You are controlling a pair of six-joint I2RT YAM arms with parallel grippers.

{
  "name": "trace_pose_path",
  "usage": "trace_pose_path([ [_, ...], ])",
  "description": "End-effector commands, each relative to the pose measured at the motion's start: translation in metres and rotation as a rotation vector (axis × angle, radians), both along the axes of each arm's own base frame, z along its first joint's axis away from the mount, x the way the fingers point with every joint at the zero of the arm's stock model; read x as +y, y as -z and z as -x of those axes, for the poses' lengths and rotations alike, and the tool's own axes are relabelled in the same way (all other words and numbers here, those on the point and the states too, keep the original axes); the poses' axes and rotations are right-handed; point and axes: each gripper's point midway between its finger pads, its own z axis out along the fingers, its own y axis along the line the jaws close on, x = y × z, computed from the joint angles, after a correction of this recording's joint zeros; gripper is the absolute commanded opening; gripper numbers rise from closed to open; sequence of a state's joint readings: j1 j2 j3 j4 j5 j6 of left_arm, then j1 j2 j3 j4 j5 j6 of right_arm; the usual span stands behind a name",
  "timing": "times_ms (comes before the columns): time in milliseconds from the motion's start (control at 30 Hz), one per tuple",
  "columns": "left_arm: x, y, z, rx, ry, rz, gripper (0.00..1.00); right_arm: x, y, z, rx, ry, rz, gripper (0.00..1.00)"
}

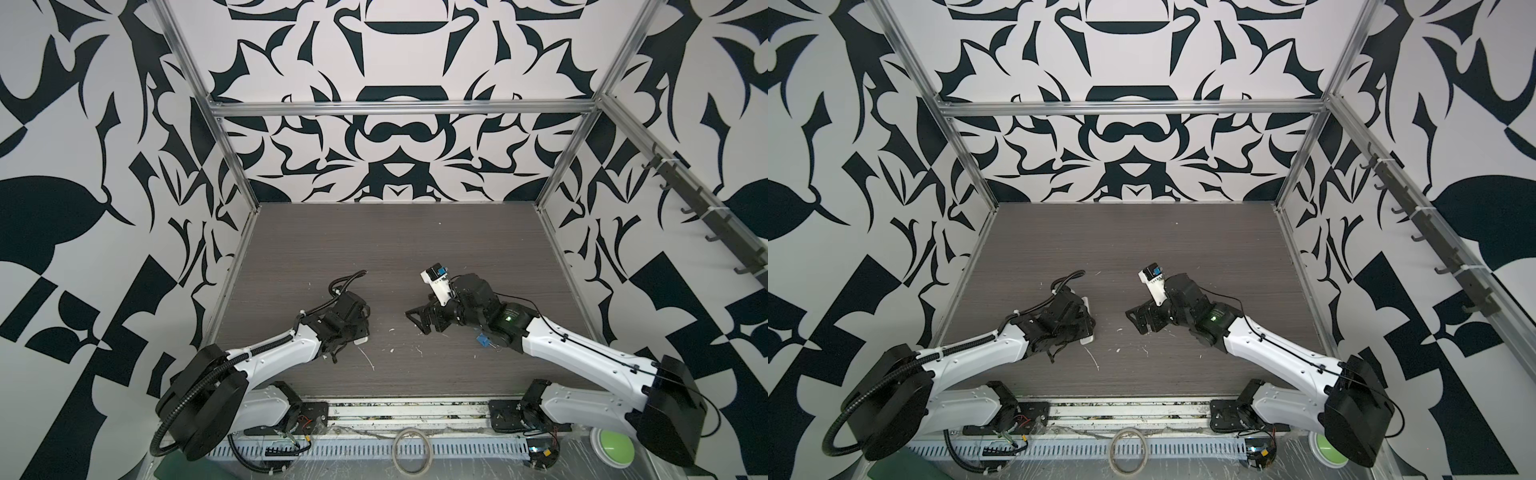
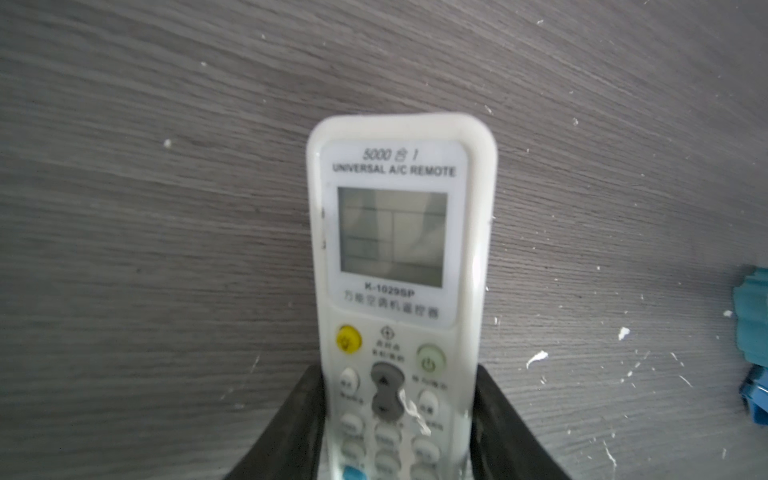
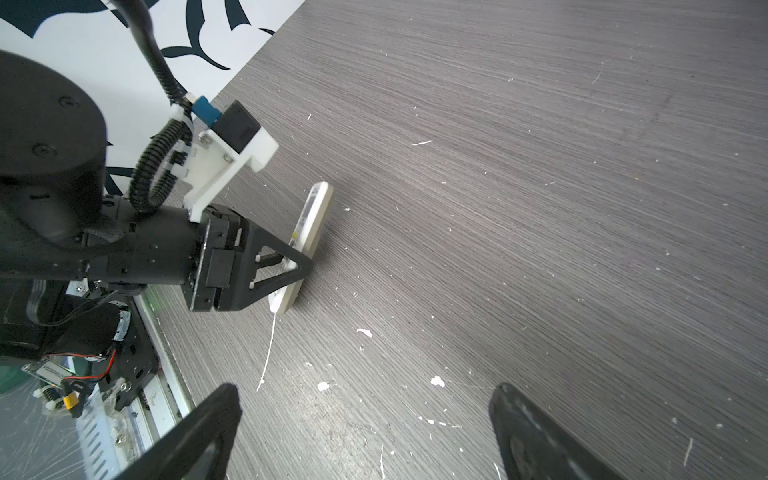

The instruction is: Load the batteries into the remote control

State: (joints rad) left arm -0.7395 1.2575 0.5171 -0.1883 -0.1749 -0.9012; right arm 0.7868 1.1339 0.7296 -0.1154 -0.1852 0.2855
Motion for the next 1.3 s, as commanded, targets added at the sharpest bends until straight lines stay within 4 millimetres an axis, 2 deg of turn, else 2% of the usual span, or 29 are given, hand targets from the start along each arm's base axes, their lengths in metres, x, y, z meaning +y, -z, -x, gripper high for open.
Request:
trace_pose_path([
  [0, 0.005, 0.013, 0.005, 0.042, -0.004, -0.066, 0.00, -0.002, -0.005, -0.004, -0.020, 0.019, -0.017, 0.98],
  [700, 0.000, 0.044, 0.010, 0.104, 0.030, -0.219, 0.00, -0.009, -0.002, -0.004, -0.021, 0.045, -0.012, 0.97],
  [1033, -0.002, 0.043, 0.009, 0.107, 0.036, -0.268, 0.00, -0.012, -0.002, -0.006, -0.027, 0.052, -0.014, 0.98],
  [1100, -0.003, 0.041, 0.008, 0.105, 0.036, -0.265, 0.04, -0.013, -0.001, -0.006, -0.027, 0.055, -0.013, 0.98],
  [1267, -0.005, 0.037, 0.007, 0.095, 0.036, -0.256, 0.21, -0.016, -0.001, -0.006, -0.026, 0.064, -0.011, 0.98],
])
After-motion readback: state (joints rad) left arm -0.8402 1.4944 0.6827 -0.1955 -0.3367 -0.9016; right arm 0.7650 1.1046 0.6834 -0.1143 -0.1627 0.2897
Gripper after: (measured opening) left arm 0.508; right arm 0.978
